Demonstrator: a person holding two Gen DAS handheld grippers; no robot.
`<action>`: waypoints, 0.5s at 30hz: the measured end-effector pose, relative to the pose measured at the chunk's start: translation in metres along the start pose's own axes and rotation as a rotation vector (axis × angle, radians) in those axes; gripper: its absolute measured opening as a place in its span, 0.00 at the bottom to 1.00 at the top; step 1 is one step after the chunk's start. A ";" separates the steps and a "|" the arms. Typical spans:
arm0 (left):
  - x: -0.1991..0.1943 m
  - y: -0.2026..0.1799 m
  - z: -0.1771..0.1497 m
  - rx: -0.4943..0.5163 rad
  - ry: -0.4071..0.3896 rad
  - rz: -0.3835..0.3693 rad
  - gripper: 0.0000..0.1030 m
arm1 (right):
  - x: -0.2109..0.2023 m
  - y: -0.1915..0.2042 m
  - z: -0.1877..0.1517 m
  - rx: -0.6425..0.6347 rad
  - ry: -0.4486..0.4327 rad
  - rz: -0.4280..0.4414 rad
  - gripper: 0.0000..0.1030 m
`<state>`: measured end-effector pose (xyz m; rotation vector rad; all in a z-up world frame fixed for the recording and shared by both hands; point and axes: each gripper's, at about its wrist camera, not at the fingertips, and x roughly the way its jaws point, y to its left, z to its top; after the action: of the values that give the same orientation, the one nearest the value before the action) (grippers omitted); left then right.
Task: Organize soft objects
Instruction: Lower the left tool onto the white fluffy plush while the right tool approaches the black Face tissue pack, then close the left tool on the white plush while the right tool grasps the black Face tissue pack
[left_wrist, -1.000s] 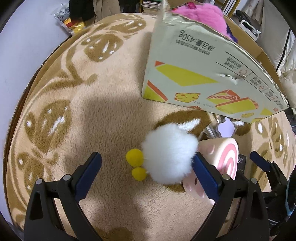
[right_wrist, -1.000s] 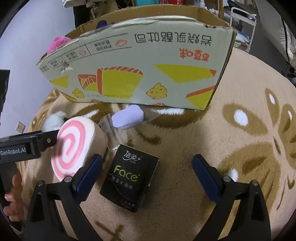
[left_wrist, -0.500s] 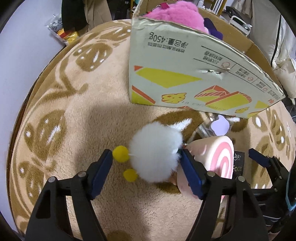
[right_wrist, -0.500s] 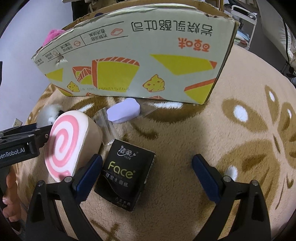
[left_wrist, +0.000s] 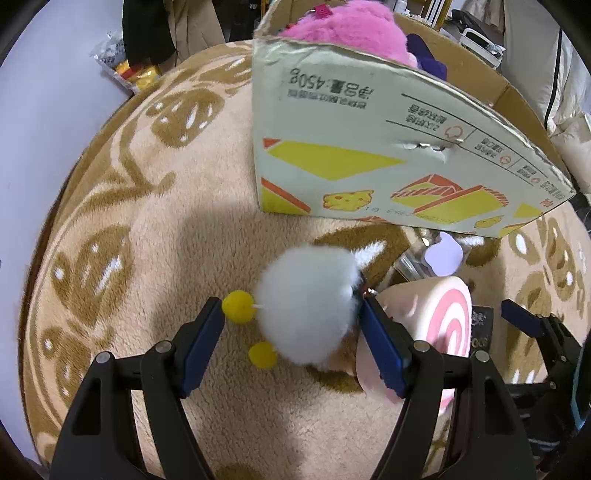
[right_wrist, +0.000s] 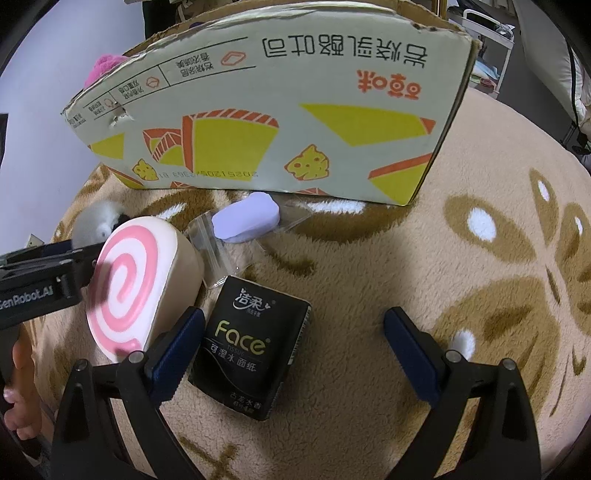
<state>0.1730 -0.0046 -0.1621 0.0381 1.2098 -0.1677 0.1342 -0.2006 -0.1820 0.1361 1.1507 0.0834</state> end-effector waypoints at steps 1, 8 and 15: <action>0.000 -0.002 0.001 0.010 -0.006 0.010 0.72 | 0.001 0.001 0.000 -0.002 0.000 -0.002 0.99; 0.003 -0.008 0.005 0.035 -0.019 0.003 0.72 | 0.005 0.006 -0.003 -0.020 0.009 -0.012 0.99; 0.002 -0.018 0.005 0.074 -0.022 -0.055 0.37 | 0.010 0.011 -0.003 -0.024 0.018 -0.015 0.99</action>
<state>0.1759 -0.0229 -0.1615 0.0672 1.1826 -0.2603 0.1359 -0.1886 -0.1909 0.1057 1.1679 0.0858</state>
